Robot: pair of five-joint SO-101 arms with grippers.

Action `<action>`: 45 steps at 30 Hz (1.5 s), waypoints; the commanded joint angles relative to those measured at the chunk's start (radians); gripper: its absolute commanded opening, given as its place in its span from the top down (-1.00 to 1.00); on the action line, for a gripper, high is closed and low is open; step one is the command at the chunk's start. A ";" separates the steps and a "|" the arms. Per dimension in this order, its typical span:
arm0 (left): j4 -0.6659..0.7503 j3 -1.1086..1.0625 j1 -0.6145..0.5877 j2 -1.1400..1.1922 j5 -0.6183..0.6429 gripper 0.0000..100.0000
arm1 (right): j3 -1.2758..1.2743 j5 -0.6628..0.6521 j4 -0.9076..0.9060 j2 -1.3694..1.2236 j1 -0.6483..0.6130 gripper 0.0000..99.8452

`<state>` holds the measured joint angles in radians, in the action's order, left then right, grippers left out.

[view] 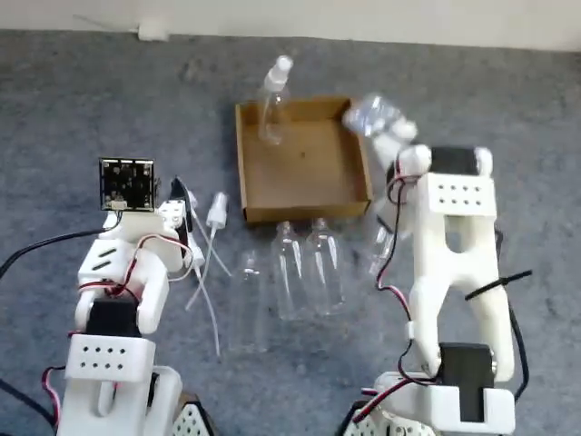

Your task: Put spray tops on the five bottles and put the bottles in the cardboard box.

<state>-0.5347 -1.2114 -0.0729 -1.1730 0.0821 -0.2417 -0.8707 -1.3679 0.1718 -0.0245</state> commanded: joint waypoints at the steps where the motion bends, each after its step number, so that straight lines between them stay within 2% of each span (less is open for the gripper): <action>1: 0.023 0.002 0.013 0.001 0.009 0.91 | -0.097 -0.262 0.124 0.064 0.024 0.41; 5: 0.023 0.002 0.013 0.001 0.009 0.91 | -0.124 -0.470 0.174 0.054 0.030 0.35; 14: 0.023 0.002 0.013 0.001 0.009 0.91 | -0.234 -0.753 0.369 0.053 0.028 0.34; 22: 0.023 0.002 0.016 0.001 0.009 0.91 | -0.367 -0.862 0.458 0.053 -0.005 0.34; 32: 0.023 0.002 0.018 0.001 0.009 0.91 | -0.467 -0.875 0.450 0.065 0.039 0.37; 38: 0.023 0.002 0.018 0.001 0.009 0.91 | -0.472 -0.715 0.432 0.065 0.136 0.74; 41: 0.023 0.002 0.018 0.001 0.009 0.91 | -0.464 -0.634 0.263 0.065 0.183 0.85; 45: 0.023 0.002 0.018 0.001 0.011 0.91 | -0.403 -0.468 0.065 0.065 0.259 0.86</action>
<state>-0.5347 -1.2114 -0.0729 -1.1730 0.0821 -0.6866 -1.4569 -1.1653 0.2394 0.1765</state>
